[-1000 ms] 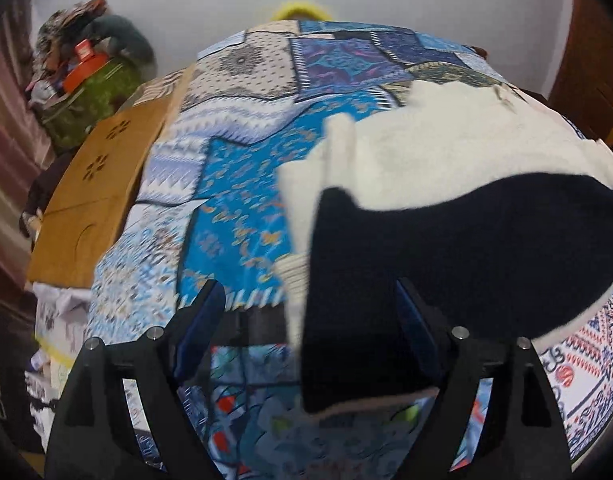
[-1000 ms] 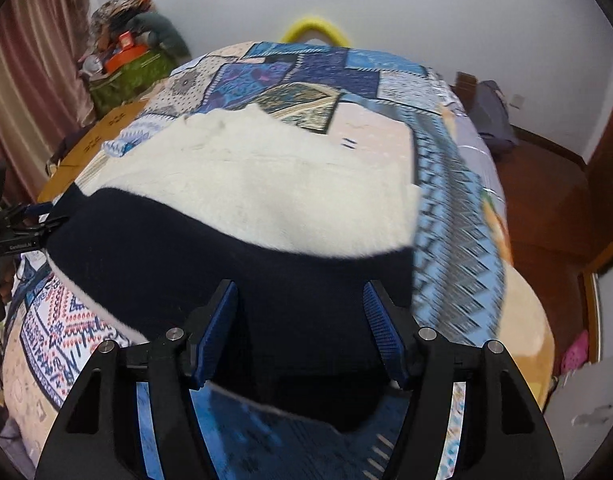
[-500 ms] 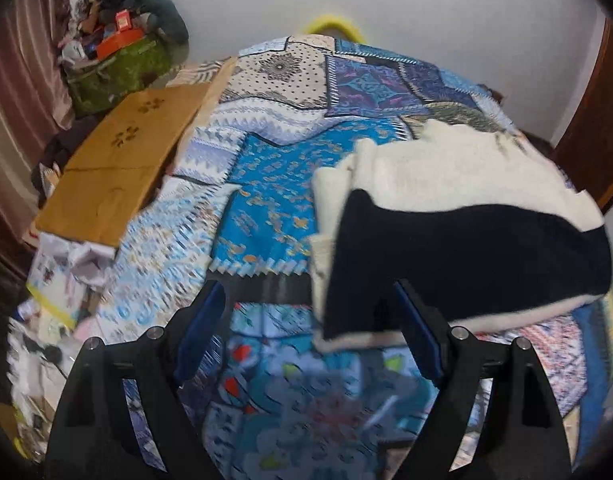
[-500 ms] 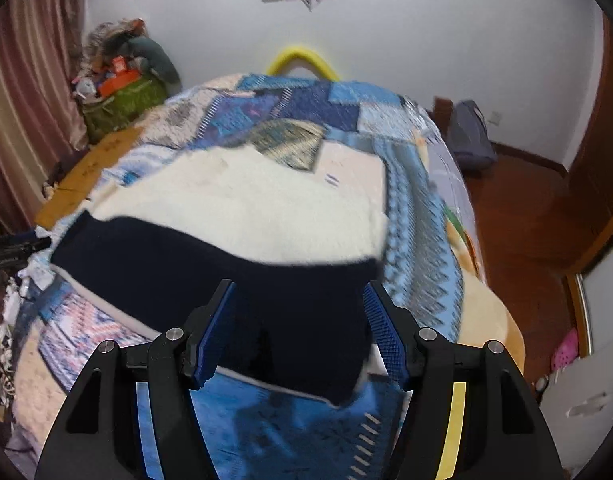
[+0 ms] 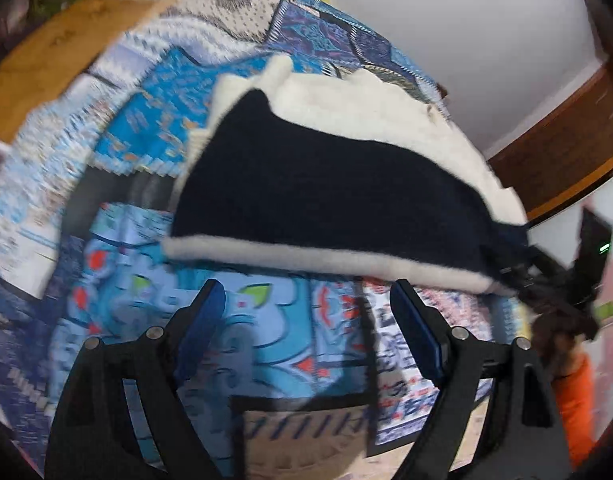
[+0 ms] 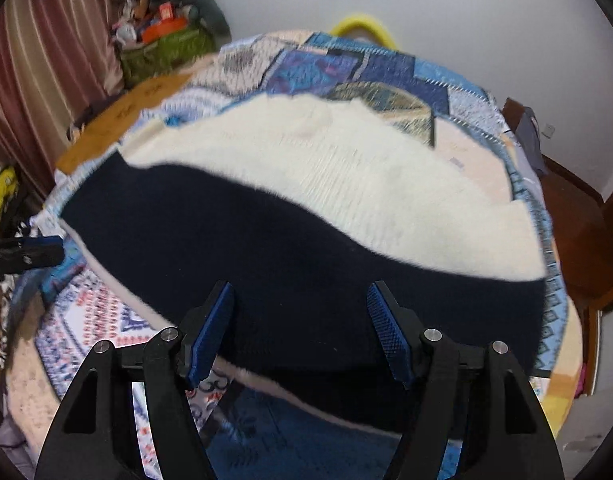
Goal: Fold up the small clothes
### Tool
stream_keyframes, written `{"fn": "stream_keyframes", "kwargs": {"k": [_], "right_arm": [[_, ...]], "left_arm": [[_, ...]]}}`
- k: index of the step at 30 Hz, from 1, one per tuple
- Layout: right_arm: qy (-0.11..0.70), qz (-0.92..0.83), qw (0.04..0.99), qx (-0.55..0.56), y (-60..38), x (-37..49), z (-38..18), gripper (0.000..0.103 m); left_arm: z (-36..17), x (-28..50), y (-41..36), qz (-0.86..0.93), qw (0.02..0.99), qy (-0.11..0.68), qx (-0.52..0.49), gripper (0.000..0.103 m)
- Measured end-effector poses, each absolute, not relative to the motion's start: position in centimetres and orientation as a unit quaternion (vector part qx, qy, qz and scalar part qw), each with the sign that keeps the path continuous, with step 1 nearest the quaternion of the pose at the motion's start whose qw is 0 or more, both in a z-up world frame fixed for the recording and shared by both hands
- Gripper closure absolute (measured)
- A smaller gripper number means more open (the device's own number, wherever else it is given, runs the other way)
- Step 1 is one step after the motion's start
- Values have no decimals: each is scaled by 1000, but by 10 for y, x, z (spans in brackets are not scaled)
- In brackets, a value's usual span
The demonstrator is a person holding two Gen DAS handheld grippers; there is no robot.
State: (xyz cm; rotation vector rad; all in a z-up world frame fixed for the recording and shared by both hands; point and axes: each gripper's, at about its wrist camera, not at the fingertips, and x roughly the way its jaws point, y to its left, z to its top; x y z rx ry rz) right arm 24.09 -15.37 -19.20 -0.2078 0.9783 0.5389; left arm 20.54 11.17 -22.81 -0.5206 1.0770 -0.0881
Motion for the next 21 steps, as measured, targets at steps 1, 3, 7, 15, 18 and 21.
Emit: {"fn": "stream_keyframes", "kwargs": {"k": [1, 3, 7, 15, 18, 21], "right_arm": [[464, 255, 843, -100, -153, 241, -194, 37], [460, 256, 845, -100, -152, 241, -196, 32], [461, 264, 842, -96, -154, 242, -197, 31], [459, 270, 842, -87, -155, 240, -200, 30], [459, 270, 842, -83, -155, 240, -199, 30], [460, 270, 842, -83, -154, 240, -198, 30]], "left_arm": [[-231, 208, 113, -45, 820, 507, -261, 18], [-235, 214, 118, -44, 813, 499, -298, 18], [-241, 227, 123, -41, 807, 489, -329, 18], [-260, 275, 143, 1, 783, 487, -387, 23], [-263, 287, 152, 17, 779, 483, -400, 43], [-264, 288, 164, 29, 776, 469, -421, 75]]}}
